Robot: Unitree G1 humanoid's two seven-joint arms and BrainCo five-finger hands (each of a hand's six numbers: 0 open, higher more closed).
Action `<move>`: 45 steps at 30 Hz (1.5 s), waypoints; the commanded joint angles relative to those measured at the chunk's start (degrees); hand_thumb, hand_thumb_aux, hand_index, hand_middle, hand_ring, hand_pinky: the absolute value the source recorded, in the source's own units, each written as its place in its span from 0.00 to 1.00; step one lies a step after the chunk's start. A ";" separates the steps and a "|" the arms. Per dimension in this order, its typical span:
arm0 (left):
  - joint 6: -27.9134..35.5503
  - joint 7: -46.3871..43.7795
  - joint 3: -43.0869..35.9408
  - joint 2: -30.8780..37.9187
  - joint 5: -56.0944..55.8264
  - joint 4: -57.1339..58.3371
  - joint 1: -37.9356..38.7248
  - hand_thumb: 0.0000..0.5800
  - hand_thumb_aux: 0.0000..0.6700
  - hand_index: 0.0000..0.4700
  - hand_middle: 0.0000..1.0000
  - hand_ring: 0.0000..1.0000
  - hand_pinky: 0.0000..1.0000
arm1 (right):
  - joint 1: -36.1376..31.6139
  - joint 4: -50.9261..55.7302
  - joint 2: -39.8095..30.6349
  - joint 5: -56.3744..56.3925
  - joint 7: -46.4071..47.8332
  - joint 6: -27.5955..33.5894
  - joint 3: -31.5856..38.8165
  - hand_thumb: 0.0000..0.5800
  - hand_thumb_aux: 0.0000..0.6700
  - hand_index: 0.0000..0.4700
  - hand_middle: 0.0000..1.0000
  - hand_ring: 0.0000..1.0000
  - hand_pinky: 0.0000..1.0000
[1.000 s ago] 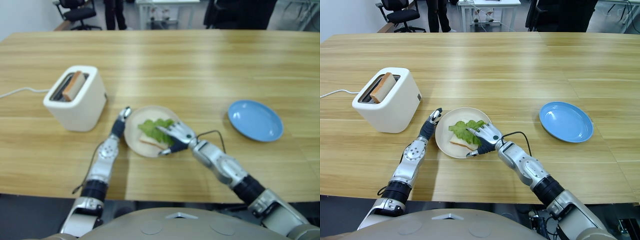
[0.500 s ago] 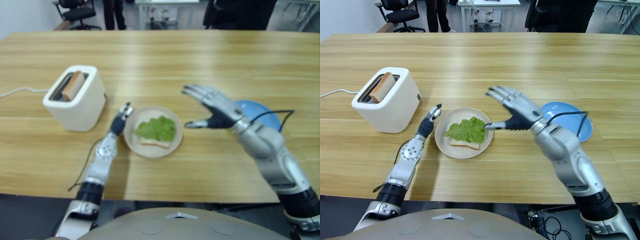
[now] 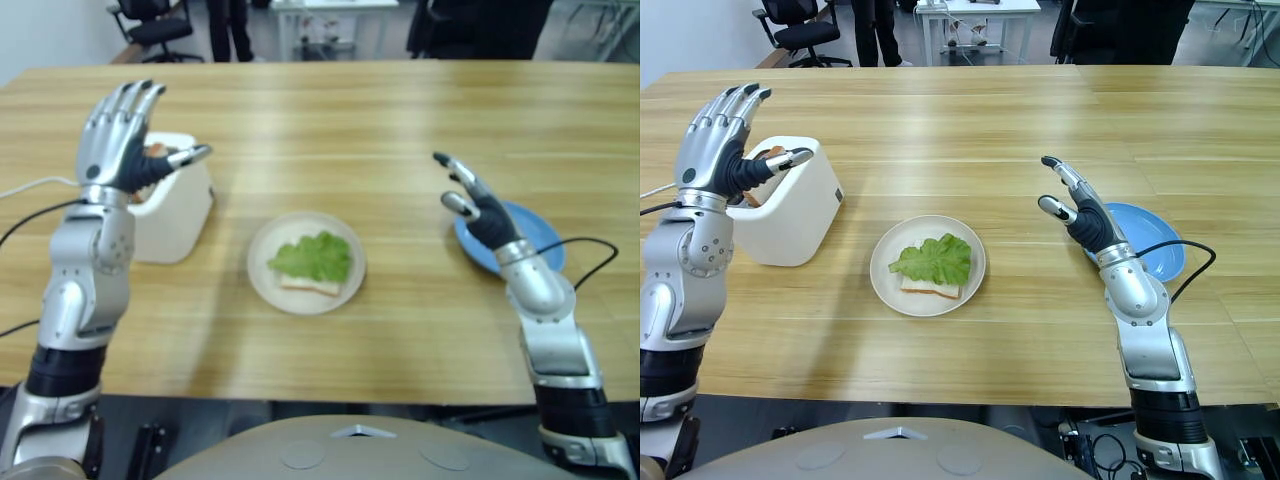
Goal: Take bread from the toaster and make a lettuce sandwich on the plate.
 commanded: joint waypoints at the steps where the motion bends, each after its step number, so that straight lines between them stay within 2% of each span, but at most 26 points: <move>1: 3.57 -0.98 -0.86 1.05 1.34 8.59 -0.59 0.00 0.00 0.00 0.00 0.00 0.00 | 0.03 0.28 0.85 3.05 -0.37 0.84 -2.50 0.00 0.00 0.00 0.00 0.00 0.00; 8: 4.97 -1.18 -3.05 0.70 -0.58 19.19 -1.92 0.00 0.00 0.00 0.00 0.00 0.00 | -2.04 -0.81 6.31 18.65 -1.13 6.48 -10.98 0.00 0.00 0.00 0.00 0.00 0.00; 17: 6.73 -1.19 -4.05 1.00 -2.46 23.32 -2.64 0.00 0.00 0.00 0.00 0.00 0.00 | -1.67 -1.28 6.17 18.99 -1.04 7.97 -10.75 0.00 0.00 0.00 0.00 0.00 0.00; 18: 6.74 -1.22 -4.09 0.88 -2.80 23.41 -2.64 0.08 0.04 0.04 0.00 0.00 0.00 | -1.61 -1.28 6.14 18.85 -1.05 8.04 -10.65 0.00 0.00 0.00 0.00 0.00 0.00; 19: 6.63 -0.97 -3.70 0.53 -3.64 23.20 -2.54 0.08 0.04 0.04 0.00 0.00 0.00 | -1.57 -1.21 6.08 18.67 -1.04 8.09 -10.52 0.00 0.00 0.00 0.00 0.00 0.00; 20: 6.71 -0.62 -3.41 0.34 -4.18 22.77 -2.46 0.94 0.75 0.74 0.01 0.01 0.01 | -1.53 -1.12 6.01 18.47 -1.05 8.09 -10.42 0.00 0.00 0.00 0.00 0.00 0.00; 21: 6.71 -0.07 -3.02 0.15 -4.83 22.31 -2.39 1.00 1.00 0.98 0.37 0.37 0.37 | -1.51 -1.02 5.93 18.30 -1.07 8.06 -10.33 0.00 0.00 0.00 0.00 0.00 0.00; 22: 6.59 0.56 -2.53 -0.02 -5.63 21.72 -2.35 1.00 1.00 0.98 1.00 1.00 1.00 | -1.48 -0.88 5.84 18.11 -1.08 8.03 -10.21 0.00 0.00 0.00 0.00 0.00 0.00; 37: 1.38 9.22 0.78 -1.09 -11.34 12.41 -1.96 1.00 1.00 0.98 1.00 1.00 1.00 | -0.76 -0.31 5.32 17.04 -1.28 8.06 -10.35 0.00 0.00 0.00 0.00 0.00 0.00; 45: -4.66 16.08 11.27 -2.02 -17.22 -1.62 -1.35 1.00 1.00 0.98 1.00 1.00 1.00 | -0.63 -0.07 5.35 17.00 -1.53 8.03 -10.24 0.00 0.00 0.00 0.00 0.00 0.00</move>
